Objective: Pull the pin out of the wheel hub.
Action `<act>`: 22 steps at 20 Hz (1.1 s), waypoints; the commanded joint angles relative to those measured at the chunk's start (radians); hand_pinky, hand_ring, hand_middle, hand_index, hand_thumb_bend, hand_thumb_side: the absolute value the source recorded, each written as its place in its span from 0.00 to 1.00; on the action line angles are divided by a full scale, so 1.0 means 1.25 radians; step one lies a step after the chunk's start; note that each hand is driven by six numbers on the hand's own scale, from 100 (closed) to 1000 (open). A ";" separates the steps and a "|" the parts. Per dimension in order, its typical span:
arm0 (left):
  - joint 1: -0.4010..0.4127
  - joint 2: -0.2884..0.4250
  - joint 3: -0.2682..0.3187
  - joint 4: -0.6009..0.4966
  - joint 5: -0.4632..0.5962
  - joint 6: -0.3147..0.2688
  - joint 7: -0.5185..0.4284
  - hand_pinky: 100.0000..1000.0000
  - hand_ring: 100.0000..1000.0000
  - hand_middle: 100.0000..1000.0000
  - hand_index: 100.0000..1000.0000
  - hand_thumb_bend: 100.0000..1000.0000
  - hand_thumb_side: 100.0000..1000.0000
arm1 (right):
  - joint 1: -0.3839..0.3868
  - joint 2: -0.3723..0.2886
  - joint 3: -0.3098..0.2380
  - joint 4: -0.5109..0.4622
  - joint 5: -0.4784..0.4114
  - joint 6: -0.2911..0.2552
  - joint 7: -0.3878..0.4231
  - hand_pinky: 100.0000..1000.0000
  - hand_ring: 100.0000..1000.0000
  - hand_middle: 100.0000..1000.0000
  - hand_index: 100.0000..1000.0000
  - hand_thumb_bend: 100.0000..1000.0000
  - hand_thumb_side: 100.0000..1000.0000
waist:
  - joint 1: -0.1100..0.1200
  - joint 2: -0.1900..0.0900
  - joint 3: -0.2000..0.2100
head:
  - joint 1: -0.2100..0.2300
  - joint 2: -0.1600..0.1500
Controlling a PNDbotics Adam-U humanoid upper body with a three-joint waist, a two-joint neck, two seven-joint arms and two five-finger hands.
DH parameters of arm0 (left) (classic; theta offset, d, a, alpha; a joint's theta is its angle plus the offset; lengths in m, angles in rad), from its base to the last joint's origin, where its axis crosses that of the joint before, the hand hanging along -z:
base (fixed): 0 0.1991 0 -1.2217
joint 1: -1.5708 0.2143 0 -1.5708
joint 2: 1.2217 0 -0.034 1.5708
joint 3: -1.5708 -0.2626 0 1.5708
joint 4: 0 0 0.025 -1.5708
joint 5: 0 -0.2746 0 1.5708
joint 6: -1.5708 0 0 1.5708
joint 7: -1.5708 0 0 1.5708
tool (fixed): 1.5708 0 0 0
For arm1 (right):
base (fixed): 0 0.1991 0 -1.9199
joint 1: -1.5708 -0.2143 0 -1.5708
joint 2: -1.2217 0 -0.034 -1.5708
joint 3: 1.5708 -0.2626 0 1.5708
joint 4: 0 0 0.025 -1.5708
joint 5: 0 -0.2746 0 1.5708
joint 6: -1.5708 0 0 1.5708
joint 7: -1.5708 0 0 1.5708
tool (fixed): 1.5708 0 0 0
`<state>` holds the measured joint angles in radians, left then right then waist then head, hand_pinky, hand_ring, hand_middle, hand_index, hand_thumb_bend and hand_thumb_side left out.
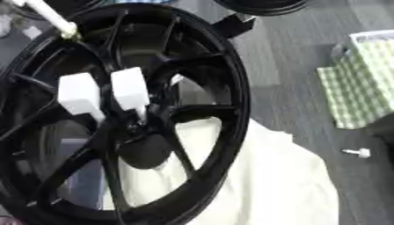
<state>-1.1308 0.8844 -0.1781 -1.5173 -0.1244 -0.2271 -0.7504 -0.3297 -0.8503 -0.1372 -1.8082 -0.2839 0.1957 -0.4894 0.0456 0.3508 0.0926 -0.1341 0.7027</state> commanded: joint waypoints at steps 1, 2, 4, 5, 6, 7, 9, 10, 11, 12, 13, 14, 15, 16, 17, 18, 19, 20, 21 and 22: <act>0.044 0.099 0.076 -0.009 0.023 0.012 0.056 0.68 0.45 0.19 0.34 0.06 0.00 | 0.000 -0.032 -0.019 -0.006 0.010 -0.002 -0.007 0.63 0.64 0.51 0.68 0.00 0.51 | -0.006 -0.026 0.011 | -0.005 0.011; 0.079 0.123 0.100 -0.003 0.026 0.019 0.073 0.68 0.45 0.20 0.34 0.06 0.00 | 0.002 -0.032 -0.023 -0.006 0.012 -0.003 -0.010 0.63 0.64 0.51 0.68 0.00 0.51 | -0.009 -0.028 0.022 | -0.007 0.014; 0.149 0.162 0.145 0.014 0.029 0.032 0.111 0.68 0.45 0.21 0.35 0.03 0.00 | 0.005 -0.030 -0.027 -0.008 0.015 -0.005 -0.013 0.63 0.64 0.51 0.68 0.00 0.51 | -0.015 -0.033 0.037 | -0.011 0.017; 0.179 0.176 0.161 0.025 0.030 0.036 0.126 0.68 0.45 0.22 0.36 0.02 0.00 | 0.005 -0.029 -0.028 -0.008 0.016 -0.005 -0.013 0.63 0.64 0.51 0.68 0.00 0.51 | -0.017 -0.035 0.043 | -0.013 0.018; 0.212 0.187 0.177 0.042 0.030 0.043 0.144 0.68 0.45 0.22 0.36 0.00 0.00 | 0.004 -0.028 -0.029 -0.009 0.017 -0.006 -0.014 0.63 0.64 0.51 0.68 0.00 0.50 | -0.020 -0.037 0.049 | -0.015 0.019; 0.240 0.194 0.190 0.058 0.032 0.046 0.160 0.68 0.45 0.22 0.37 0.00 0.00 | 0.003 -0.026 -0.029 -0.010 0.018 -0.006 -0.013 0.63 0.64 0.51 0.68 0.00 0.50 | -0.023 -0.039 0.053 | -0.015 0.019; 0.290 0.204 0.208 0.087 0.037 0.049 0.188 0.68 0.45 0.22 0.37 0.00 0.00 | 0.002 -0.024 -0.029 -0.010 0.019 -0.005 -0.013 0.63 0.64 0.51 0.68 0.00 0.50 | -0.029 -0.043 0.059 | -0.015 0.018; 0.312 0.208 0.214 0.099 0.033 0.050 0.199 0.68 0.45 0.22 0.37 0.00 0.00 | 0.002 -0.023 -0.029 -0.010 0.019 -0.005 -0.012 0.63 0.64 0.51 0.68 0.00 0.50 | -0.032 -0.045 0.061 | -0.015 0.018; 0.332 0.211 0.219 0.108 0.027 0.051 0.209 0.68 0.45 0.22 0.37 0.00 0.00 | 0.002 -0.022 -0.029 -0.011 0.020 -0.005 -0.012 0.63 0.64 0.51 0.68 0.00 0.50 | -0.034 -0.046 0.062 | -0.014 0.018; 0.352 0.214 0.224 0.116 0.018 0.053 0.218 0.68 0.45 0.22 0.37 0.00 0.00 | 0.003 -0.021 -0.030 -0.011 0.021 -0.004 -0.013 0.63 0.64 0.51 0.68 0.00 0.50 | -0.035 -0.047 0.064 | -0.013 0.016; 0.369 0.214 0.228 0.124 0.011 0.054 0.228 0.68 0.45 0.22 0.37 0.00 0.00 | 0.003 -0.020 -0.031 -0.012 0.021 -0.004 -0.013 0.63 0.64 0.51 0.68 0.00 0.50 | -0.037 -0.048 0.064 | -0.013 0.015; 0.388 0.213 0.232 0.130 0.007 0.054 0.237 0.68 0.45 0.22 0.37 0.00 0.00 | 0.003 -0.018 -0.032 -0.012 0.022 -0.005 -0.014 0.63 0.64 0.51 0.68 0.00 0.50 | -0.039 -0.048 0.065 | -0.014 0.013; 0.406 0.214 0.235 0.134 0.003 0.054 0.245 0.68 0.46 0.23 0.37 0.00 0.00 | 0.003 -0.017 -0.033 -0.013 0.022 -0.005 -0.014 0.63 0.64 0.51 0.68 0.00 0.50 | -0.041 -0.049 0.065 | -0.015 0.011; 0.424 0.215 0.239 0.137 -0.003 0.054 0.253 0.68 0.46 0.23 0.38 0.02 0.00 | 0.003 -0.016 -0.034 -0.013 0.022 -0.005 -0.015 0.63 0.64 0.51 0.68 0.00 0.50 | -0.043 -0.049 0.065 | -0.016 0.010; 0.440 0.215 0.243 0.140 -0.009 0.055 0.259 0.69 0.47 0.24 0.39 0.04 0.00 | 0.003 -0.016 -0.034 -0.013 0.022 -0.005 -0.015 0.63 0.64 0.51 0.68 0.00 0.50 | -0.044 -0.049 0.065 | -0.018 0.008; 0.454 0.213 0.247 0.143 -0.011 0.055 0.263 0.70 0.47 0.26 0.41 0.06 0.00 | 0.004 -0.015 -0.035 -0.013 0.022 -0.005 -0.016 0.63 0.64 0.51 0.68 0.00 0.50 | -0.046 -0.049 0.065 | -0.019 0.007; 0.466 0.211 0.251 0.146 -0.009 0.053 0.265 0.73 0.52 0.33 0.49 0.11 0.00 | 0.004 -0.015 -0.036 -0.014 0.021 -0.005 -0.017 0.63 0.64 0.51 0.68 0.00 0.49 | -0.046 -0.048 0.065 | -0.020 0.006; 0.478 0.210 0.253 0.149 -0.004 0.053 0.260 0.78 0.61 0.47 0.62 0.15 0.00 | 0.005 -0.014 -0.038 -0.014 0.021 -0.005 -0.018 0.63 0.64 0.51 0.68 0.00 0.49 | -0.047 -0.048 0.065 | -0.021 0.005; 0.490 0.209 0.254 0.154 0.001 0.057 0.246 0.83 0.71 0.59 0.73 0.19 0.00 | 0.005 -0.014 -0.039 -0.014 0.021 -0.005 -0.019 0.63 0.64 0.51 0.68 0.00 0.49 | -0.048 -0.048 0.065 | -0.021 0.004; 0.498 0.209 0.255 0.157 0.001 0.062 0.225 0.89 0.83 0.77 0.86 0.37 0.30 | 0.005 -0.013 -0.039 -0.014 0.021 -0.006 -0.020 0.63 0.64 0.51 0.68 0.00 0.49 | -0.048 -0.048 0.065 | -0.020 0.004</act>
<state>-0.5013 1.0964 0.1179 -1.3209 -0.1267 -0.1523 -0.4564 -0.3161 -0.8460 -0.1681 -1.8096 -0.2631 0.1886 -0.5078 -0.0173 0.3204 0.1727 -0.1567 0.7186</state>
